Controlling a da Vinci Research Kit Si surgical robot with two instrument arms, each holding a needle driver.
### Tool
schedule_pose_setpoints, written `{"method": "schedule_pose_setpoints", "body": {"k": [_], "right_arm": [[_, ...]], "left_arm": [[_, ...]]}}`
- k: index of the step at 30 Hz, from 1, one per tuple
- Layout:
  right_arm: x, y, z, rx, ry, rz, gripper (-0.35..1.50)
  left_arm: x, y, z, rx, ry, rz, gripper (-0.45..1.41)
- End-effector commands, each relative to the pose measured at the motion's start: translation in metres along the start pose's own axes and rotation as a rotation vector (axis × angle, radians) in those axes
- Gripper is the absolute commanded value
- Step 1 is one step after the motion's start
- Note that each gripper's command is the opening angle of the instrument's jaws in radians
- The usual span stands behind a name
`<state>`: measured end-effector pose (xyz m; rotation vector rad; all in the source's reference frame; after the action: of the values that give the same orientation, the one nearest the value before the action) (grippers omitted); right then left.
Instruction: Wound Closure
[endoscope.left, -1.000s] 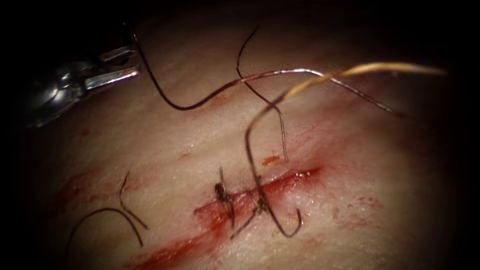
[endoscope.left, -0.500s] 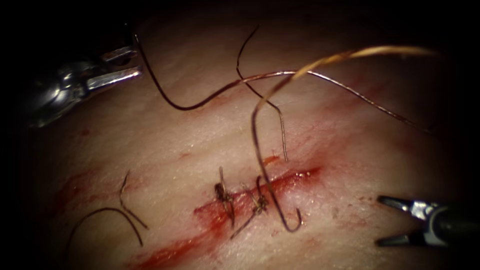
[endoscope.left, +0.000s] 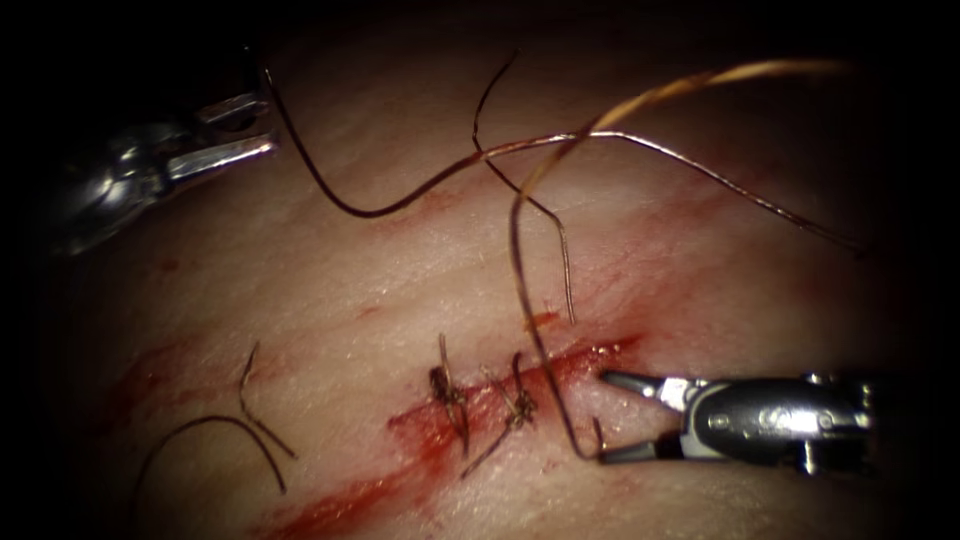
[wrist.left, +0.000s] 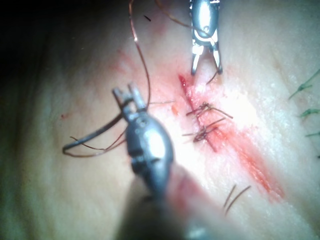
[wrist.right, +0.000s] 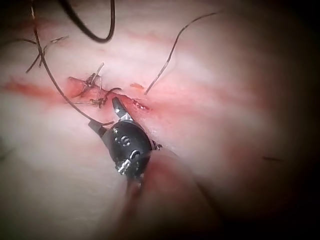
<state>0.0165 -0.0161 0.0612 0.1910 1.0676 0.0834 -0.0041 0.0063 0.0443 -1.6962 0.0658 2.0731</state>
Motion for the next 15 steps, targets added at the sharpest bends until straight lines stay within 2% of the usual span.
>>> {"method": "schedule_pose_setpoints", "body": {"k": [1,10,11,12,13,14,15], "right_arm": [[-0.0003,-0.0005,0.0013,0.004,0.005,0.000,1.42],[-0.0008,-0.0014,0.0026,0.018,0.008,-0.020,1.32],[-0.0008,-0.0014,0.0027,0.029,0.008,-0.020,1.23],[-0.0008,-0.0014,0.0027,0.044,0.006,-0.021,1.06],[-0.0009,-0.0014,0.0025,0.087,0.007,-0.025,0.46],[-0.0010,-0.0015,0.0023,0.125,-0.002,-0.030,-0.06],[-0.0010,-0.0014,0.0022,0.130,-0.038,-0.019,-0.35]], "left_arm": [[-0.0006,0.0002,0.0006,-0.002,0.001,-0.001,-0.45],[-0.0006,0.0002,0.0006,-0.002,0.001,-0.001,-0.45],[-0.0006,0.0002,0.0006,-0.002,0.001,-0.001,-0.45],[-0.0006,0.0002,0.0006,-0.002,0.001,-0.001,-0.45],[-0.0006,0.0002,0.0006,-0.002,0.001,-0.001,-0.45],[-0.0006,0.0003,0.0006,-0.002,0.000,-0.001,-0.45],[-0.0006,0.0003,0.0006,-0.001,0.000,-0.001,-0.45]]}}
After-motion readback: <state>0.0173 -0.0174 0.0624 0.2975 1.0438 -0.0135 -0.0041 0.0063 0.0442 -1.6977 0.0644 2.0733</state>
